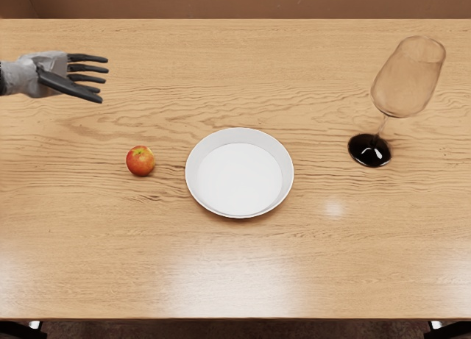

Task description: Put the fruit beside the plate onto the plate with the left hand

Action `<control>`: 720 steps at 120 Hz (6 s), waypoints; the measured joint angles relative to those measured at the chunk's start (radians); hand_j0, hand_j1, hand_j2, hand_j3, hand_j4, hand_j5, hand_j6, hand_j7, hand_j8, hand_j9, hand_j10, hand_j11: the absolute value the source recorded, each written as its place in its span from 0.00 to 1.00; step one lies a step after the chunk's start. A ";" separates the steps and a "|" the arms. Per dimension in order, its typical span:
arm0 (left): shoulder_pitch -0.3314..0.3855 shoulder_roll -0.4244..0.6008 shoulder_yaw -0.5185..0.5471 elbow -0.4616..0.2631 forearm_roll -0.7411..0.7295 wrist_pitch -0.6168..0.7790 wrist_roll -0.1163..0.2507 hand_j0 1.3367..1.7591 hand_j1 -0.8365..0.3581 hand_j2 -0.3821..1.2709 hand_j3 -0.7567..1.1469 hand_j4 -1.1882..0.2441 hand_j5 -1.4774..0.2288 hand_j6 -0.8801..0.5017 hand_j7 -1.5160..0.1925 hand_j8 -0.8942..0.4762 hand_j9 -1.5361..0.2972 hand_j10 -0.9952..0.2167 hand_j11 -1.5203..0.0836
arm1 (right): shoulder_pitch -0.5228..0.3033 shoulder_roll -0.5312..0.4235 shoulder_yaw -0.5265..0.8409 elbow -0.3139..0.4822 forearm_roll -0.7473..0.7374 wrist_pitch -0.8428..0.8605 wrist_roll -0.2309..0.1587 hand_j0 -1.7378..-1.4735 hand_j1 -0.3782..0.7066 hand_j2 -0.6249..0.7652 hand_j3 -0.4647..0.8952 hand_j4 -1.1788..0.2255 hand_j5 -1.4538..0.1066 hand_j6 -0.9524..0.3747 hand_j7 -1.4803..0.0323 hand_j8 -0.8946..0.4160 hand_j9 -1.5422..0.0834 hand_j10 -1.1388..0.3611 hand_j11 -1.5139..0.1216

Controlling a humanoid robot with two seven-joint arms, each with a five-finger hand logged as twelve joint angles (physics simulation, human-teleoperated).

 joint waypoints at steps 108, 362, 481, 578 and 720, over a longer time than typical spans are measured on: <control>-0.619 0.065 0.496 -0.706 0.361 0.082 0.229 0.76 0.74 0.26 0.40 0.66 0.68 0.46 0.70 0.47 0.66 0.62 0.75 | -0.016 0.000 -0.006 0.001 0.000 0.000 -0.004 0.30 0.06 0.45 0.34 0.82 0.91 0.70 0.96 0.66 0.93 0.74 0.91; -0.513 -0.314 0.881 -0.849 0.513 0.810 0.229 0.76 0.65 0.27 0.40 0.59 0.60 0.39 0.62 0.40 0.59 0.54 0.67 | -0.017 0.000 -0.006 0.001 0.000 0.000 -0.004 0.30 0.06 0.45 0.34 0.82 0.91 0.70 0.96 0.66 0.93 0.74 0.91; -0.484 -0.345 0.940 -0.860 0.509 0.924 0.231 0.74 0.43 0.51 0.40 0.44 0.26 0.40 0.28 0.36 0.27 0.19 0.30 | -0.017 0.000 -0.006 0.001 0.000 0.000 -0.004 0.30 0.06 0.45 0.34 0.82 0.91 0.70 0.96 0.66 0.93 0.74 0.91; -0.539 -0.333 0.923 -0.858 0.443 0.851 0.229 0.71 0.40 0.49 0.40 0.46 0.23 0.46 0.22 0.45 0.20 0.18 0.19 | -0.017 0.000 -0.006 0.001 0.000 0.000 -0.004 0.30 0.06 0.45 0.34 0.82 0.91 0.70 0.96 0.66 0.93 0.74 0.91; -0.597 -0.495 0.566 -0.831 0.316 0.605 0.229 0.74 0.43 0.48 0.40 0.46 0.24 0.42 0.27 0.43 0.26 0.16 0.28 | -0.017 0.000 -0.006 0.001 0.000 0.000 -0.004 0.30 0.06 0.45 0.34 0.82 0.91 0.70 0.96 0.66 0.93 0.74 0.91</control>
